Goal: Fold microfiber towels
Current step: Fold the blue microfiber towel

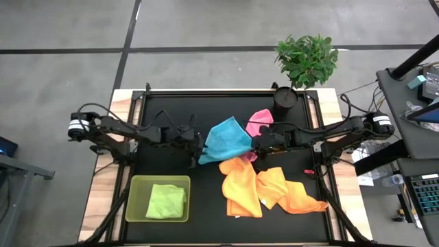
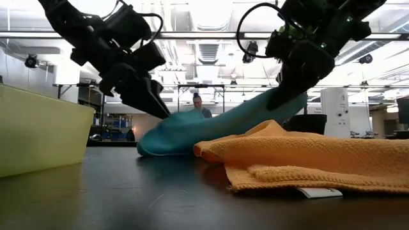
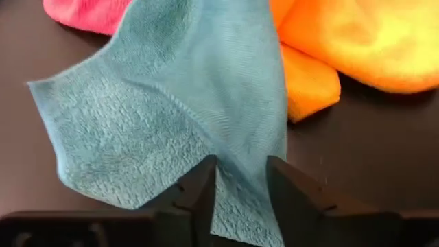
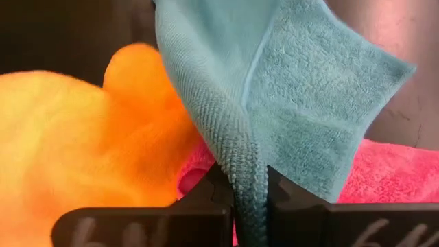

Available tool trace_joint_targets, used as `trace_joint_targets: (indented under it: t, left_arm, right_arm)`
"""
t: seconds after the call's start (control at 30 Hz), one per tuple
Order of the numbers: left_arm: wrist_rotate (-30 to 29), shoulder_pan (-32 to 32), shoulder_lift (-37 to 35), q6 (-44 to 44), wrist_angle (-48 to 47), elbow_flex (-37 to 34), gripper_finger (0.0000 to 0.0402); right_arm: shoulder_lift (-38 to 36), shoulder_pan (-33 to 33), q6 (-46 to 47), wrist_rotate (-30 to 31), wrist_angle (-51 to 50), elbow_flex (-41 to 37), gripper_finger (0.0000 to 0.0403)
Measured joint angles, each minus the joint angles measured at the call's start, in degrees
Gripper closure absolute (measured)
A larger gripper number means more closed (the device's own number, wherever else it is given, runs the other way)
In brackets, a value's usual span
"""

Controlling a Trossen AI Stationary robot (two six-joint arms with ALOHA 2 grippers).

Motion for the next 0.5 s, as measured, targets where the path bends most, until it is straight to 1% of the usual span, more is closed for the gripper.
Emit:
trace_joint_targets:
  t: [0.13, 0.27, 0.37, 0.5]
  left_arm:
    - [0.0, 0.07, 0.75, -1.52, -0.18, 0.11, 0.025]
    - [-0.06, 0.21, 0.87, -1.67, 0.68, 0.61, 0.0238]
    - [-0.94, 0.7, 1.24, -5.02, 5.25, 0.65, 0.0238]
    - [-1.75, 2.12, 5.71, -9.35, 15.12, 0.69, 0.0238]
  right_arm:
    - [0.04, 0.0, -0.02, -3.3, -0.38, 0.0, 0.0394]
    - [0.04, 0.04, 0.1, -5.5, -2.1, 0.0, 0.0394]
    - [0.04, 0.13, 0.74, -5.49, -3.99, 0.0, 0.0394]
    - [0.07, 0.13, 0.9, -5.5, -4.6, -0.02, 0.0394]
